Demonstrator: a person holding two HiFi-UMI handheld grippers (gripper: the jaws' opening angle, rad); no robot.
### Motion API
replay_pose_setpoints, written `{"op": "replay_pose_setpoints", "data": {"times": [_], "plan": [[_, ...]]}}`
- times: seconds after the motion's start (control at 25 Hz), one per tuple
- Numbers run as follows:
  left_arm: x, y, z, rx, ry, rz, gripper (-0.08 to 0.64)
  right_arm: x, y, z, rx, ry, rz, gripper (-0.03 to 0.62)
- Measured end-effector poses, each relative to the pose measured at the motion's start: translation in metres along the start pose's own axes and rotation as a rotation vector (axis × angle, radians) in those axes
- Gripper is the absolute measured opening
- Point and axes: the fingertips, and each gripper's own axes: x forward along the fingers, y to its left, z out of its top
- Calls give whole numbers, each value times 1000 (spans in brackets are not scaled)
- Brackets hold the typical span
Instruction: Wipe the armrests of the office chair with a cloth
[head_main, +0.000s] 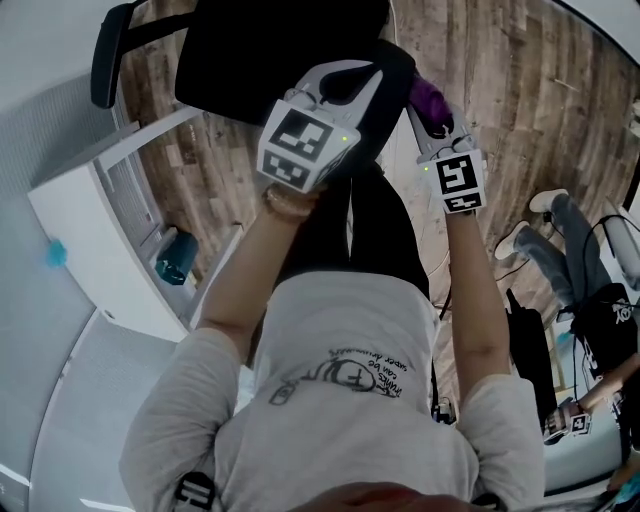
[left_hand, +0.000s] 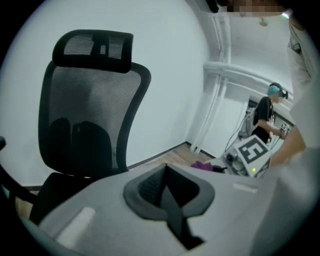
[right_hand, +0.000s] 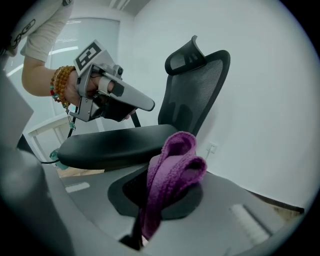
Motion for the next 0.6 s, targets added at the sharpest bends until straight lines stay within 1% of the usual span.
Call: {"op": "replay_pose_setpoints", "data": {"times": [0.16, 0.4, 0.52, 0.6], "plan": [[-13, -7, 6, -12, -3, -12, 2, -18, -6, 18, -9, -3, -30, 26], [-24, -13, 20, -18, -21, -11, 2, -23, -22, 63, -75, -26, -54, 26], [-31, -14, 25, -16, -27, 1, 2, -18, -23, 80, -102, -23, -40, 26], [-39, -13, 26, -24, -30, 12, 2, -9, -15, 83, -120, 8, -5, 26]]}}
